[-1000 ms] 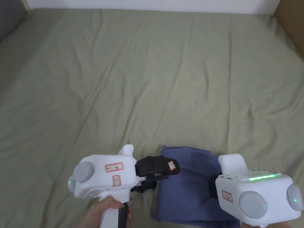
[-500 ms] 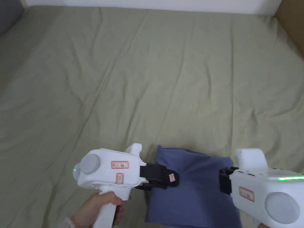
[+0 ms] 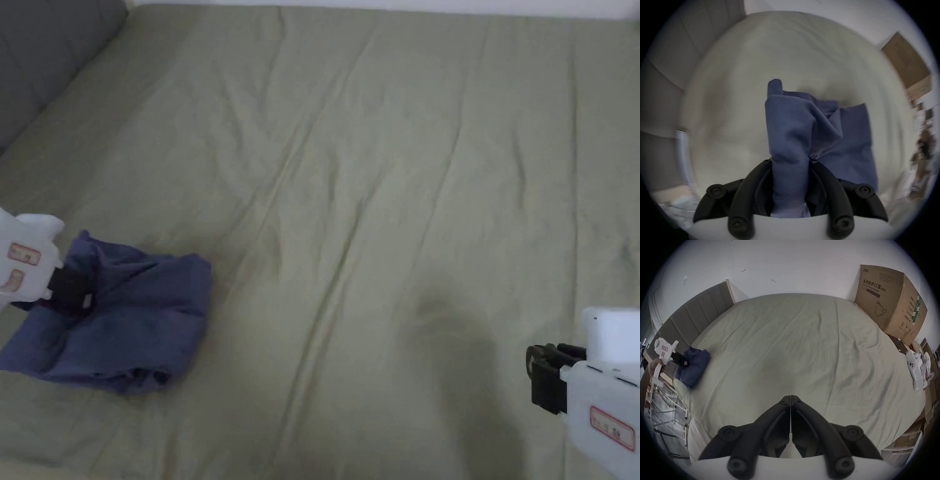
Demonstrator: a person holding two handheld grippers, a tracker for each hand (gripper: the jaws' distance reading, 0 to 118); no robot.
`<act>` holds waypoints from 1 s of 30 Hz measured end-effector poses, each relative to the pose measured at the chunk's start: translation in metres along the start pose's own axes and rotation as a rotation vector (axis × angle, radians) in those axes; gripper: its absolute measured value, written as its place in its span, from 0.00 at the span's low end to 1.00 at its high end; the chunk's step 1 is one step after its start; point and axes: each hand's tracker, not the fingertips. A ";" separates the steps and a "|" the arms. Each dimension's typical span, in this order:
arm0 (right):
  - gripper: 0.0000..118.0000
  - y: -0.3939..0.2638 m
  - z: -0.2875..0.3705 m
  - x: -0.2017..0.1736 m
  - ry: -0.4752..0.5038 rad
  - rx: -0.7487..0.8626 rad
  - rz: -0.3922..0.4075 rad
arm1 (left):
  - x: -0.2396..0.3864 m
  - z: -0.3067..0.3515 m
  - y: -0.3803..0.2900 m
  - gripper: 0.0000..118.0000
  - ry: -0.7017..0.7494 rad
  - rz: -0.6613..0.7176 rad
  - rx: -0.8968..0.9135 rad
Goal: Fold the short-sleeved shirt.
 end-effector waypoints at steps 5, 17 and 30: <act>0.00 -0.003 -0.008 -0.005 -0.004 -0.038 0.012 | -0.018 -0.008 0.002 0.60 0.145 0.017 0.038; 0.00 0.001 0.012 0.008 0.010 0.019 -0.021 | 0.077 0.070 -0.025 0.00 -0.054 0.065 0.321; 0.00 0.023 0.086 0.020 -0.012 0.338 -0.106 | 0.279 0.187 -0.100 0.00 -0.229 0.068 0.809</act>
